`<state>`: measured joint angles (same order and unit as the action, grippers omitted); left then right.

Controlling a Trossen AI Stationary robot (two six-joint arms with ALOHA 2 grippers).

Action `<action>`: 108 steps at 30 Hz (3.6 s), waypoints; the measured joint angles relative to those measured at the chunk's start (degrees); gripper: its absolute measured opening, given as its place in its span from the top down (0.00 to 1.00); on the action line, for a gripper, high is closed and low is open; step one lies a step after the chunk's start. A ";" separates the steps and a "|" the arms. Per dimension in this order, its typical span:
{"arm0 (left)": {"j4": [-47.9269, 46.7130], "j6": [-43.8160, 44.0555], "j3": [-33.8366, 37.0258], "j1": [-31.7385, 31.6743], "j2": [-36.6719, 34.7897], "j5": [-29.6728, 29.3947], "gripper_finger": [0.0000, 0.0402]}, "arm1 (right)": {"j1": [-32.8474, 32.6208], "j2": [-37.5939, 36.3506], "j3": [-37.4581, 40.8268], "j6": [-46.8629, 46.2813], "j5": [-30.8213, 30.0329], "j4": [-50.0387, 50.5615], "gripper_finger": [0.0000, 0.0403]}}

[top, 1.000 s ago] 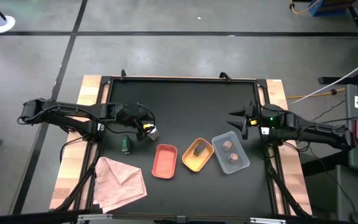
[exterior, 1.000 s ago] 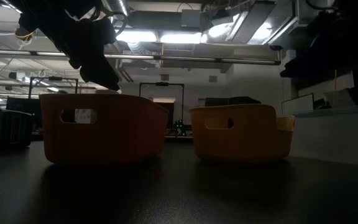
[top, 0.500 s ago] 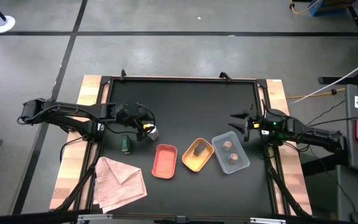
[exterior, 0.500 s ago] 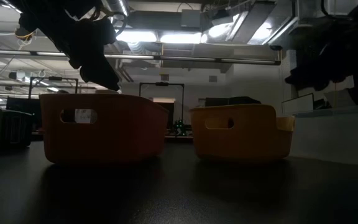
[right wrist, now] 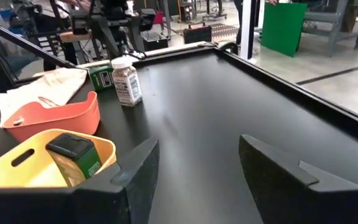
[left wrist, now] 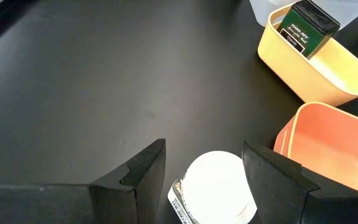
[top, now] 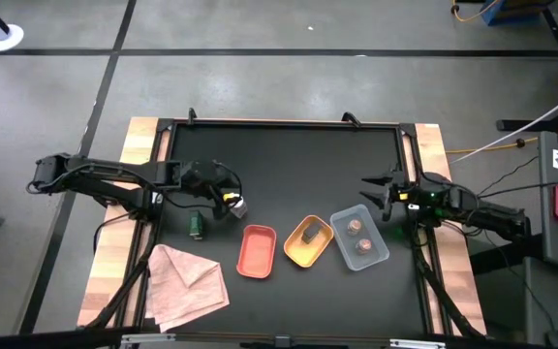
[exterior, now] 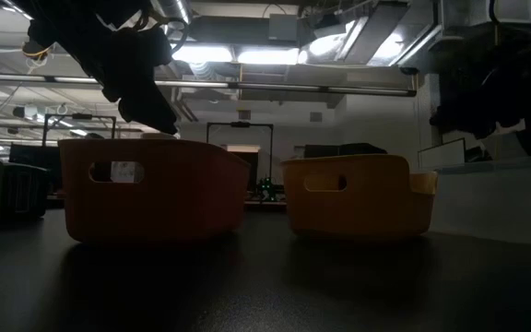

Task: Sort spices by type
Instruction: Put the white spice bottle into the orange bin

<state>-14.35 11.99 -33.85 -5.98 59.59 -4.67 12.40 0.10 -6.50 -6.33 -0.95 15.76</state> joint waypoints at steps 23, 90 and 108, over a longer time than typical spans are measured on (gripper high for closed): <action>0.00 0.00 0.00 0.00 0.00 0.00 0.51 | 0.00 0.02 -0.17 0.60 0.02 4.00 0.45; 0.63 7.59 1.49 4.26 11.21 -2.29 0.15 | -0.02 0.04 -0.07 0.64 0.00 4.08 0.45; 0.33 23.65 1.49 4.24 11.43 -6.32 0.16 | -0.02 0.04 -0.07 0.64 -0.03 4.08 0.45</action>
<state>-14.02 35.64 -32.36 -1.74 71.02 -10.99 12.38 0.14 -6.57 -5.69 -0.98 19.84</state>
